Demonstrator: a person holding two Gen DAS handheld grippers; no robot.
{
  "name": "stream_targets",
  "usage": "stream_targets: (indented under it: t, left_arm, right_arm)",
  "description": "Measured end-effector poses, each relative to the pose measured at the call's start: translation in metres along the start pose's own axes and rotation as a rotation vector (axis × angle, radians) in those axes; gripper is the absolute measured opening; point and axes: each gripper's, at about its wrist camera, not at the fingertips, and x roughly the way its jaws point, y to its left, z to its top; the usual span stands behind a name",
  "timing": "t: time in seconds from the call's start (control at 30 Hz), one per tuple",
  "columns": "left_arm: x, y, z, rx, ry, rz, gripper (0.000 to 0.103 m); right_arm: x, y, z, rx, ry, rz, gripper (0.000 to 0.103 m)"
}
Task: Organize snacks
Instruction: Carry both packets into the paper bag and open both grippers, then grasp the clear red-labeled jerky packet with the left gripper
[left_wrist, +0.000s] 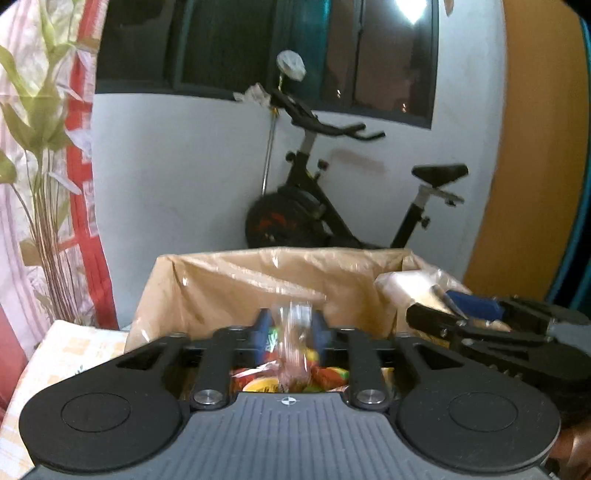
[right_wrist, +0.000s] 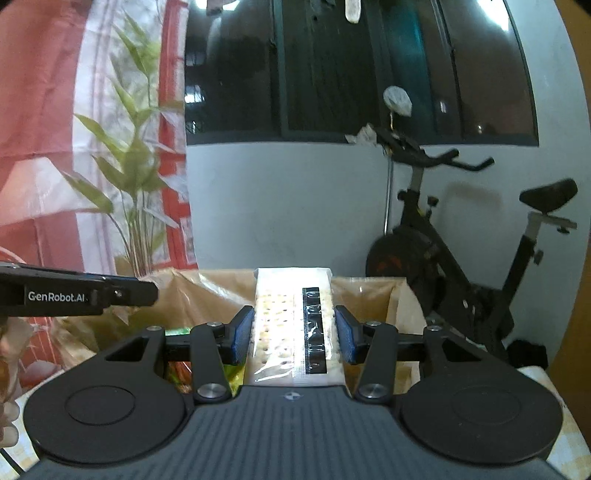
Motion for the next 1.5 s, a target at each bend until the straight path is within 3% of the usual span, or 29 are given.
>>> stream_targets:
  t: [0.03, 0.1, 0.13, 0.4, 0.57, 0.73, 0.93, 1.13, 1.5]
  left_arm:
    - [-0.002, 0.001, -0.002, 0.011, -0.004, 0.021, 0.066]
    - [-0.01, 0.004, -0.007, 0.027, -0.032, 0.031, 0.069]
    - [-0.017, 0.01, -0.011, 0.029, -0.032, 0.022, 0.069]
    - [-0.089, 0.038, -0.031, 0.011, -0.08, 0.028, 0.069]
    - [-0.109, 0.067, -0.052, -0.081, -0.039, 0.088, 0.069]
    - [-0.098, 0.086, -0.086, -0.149, 0.038, 0.13, 0.068]
    - [-0.065, 0.091, -0.124, -0.103, 0.141, 0.143, 0.068]
    - [-0.027, 0.096, -0.163, -0.039, 0.271, 0.146, 0.053]
    - [0.002, 0.088, -0.179, 0.006, 0.316, 0.125, 0.052]
  right_arm:
    - [-0.001, -0.003, -0.002, 0.009, 0.007, 0.004, 0.055]
    - [-0.009, -0.01, -0.006, 0.027, -0.013, 0.01, 0.075]
    - [-0.012, -0.013, -0.007, 0.037, -0.031, 0.004, 0.077]
    - [-0.064, -0.024, -0.023, 0.066, -0.095, 0.032, 0.078]
    - [-0.101, -0.025, -0.045, 0.045, -0.129, 0.032, 0.078]
    - [-0.119, -0.02, -0.073, 0.059, -0.113, 0.023, 0.078]
    - [-0.119, -0.015, -0.106, 0.096, -0.035, 0.005, 0.078]
    - [-0.108, -0.02, -0.133, 0.128, 0.059, -0.015, 0.078]
    - [-0.099, -0.029, -0.154, 0.173, 0.133, -0.033, 0.078]
